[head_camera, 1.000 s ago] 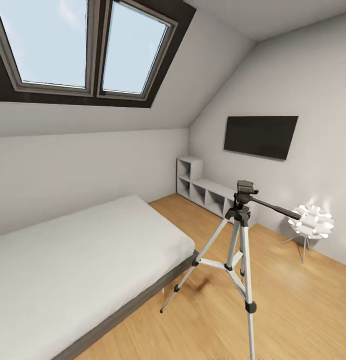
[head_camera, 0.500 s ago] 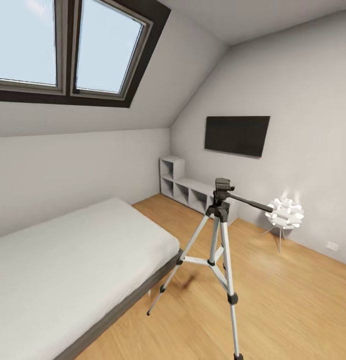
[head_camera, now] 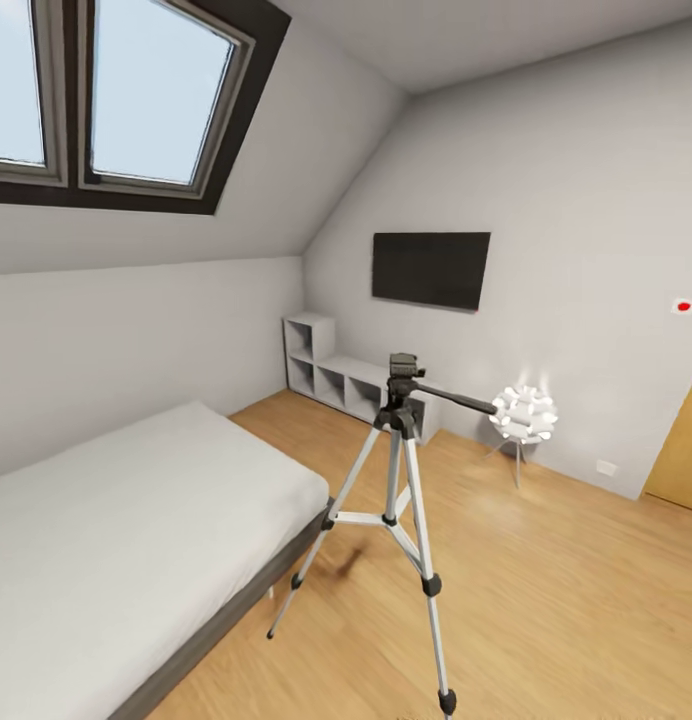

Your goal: Attach the digital camera to the camera tripod in the bedroom.

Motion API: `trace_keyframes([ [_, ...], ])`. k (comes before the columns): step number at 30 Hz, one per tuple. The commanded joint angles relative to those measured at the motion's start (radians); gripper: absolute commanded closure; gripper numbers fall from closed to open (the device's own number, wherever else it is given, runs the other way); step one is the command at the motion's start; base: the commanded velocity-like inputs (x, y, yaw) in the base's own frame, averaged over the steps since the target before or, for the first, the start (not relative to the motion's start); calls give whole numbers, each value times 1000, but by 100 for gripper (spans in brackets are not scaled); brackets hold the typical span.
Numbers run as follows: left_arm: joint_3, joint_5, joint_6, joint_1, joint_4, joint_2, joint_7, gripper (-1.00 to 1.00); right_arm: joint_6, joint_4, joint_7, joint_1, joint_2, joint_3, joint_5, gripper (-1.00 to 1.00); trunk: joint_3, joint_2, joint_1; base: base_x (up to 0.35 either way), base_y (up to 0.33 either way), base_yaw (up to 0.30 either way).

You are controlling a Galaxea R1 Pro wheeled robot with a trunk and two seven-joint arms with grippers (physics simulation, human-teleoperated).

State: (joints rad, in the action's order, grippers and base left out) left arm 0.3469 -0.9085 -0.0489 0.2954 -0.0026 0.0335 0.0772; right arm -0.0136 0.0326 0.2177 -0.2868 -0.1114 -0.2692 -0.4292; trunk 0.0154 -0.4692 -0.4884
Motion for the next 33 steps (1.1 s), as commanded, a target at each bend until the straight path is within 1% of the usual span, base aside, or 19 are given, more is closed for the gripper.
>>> trace_keyframes([
  [1, 9, -4, -4, 1, -1, 0, 4, 100, -1, 3, 2, -2, -1, -8, -8, -100, 2, -2, 0, 0, 0, -250],
  [21, 9, -4, -4, 1, -1, -1, 4, 100, -1, 2, 2, -2, -1, -8, -8, -100, 2, -2, 0, 0, 0, -248],
  [26, 9, -4, -5, 1, -1, -1, 4, 100, 0, 2, 2, -2, -1, -8, -8, -100, 2, -2, 0, 0, 0, -97],
  [33, 9, -5, -5, 1, -1, 0, 4, 100, -6, 1, 2, -2, -1, -8, -10, -100, 2, -2, 0, 32, 15, -25],
])
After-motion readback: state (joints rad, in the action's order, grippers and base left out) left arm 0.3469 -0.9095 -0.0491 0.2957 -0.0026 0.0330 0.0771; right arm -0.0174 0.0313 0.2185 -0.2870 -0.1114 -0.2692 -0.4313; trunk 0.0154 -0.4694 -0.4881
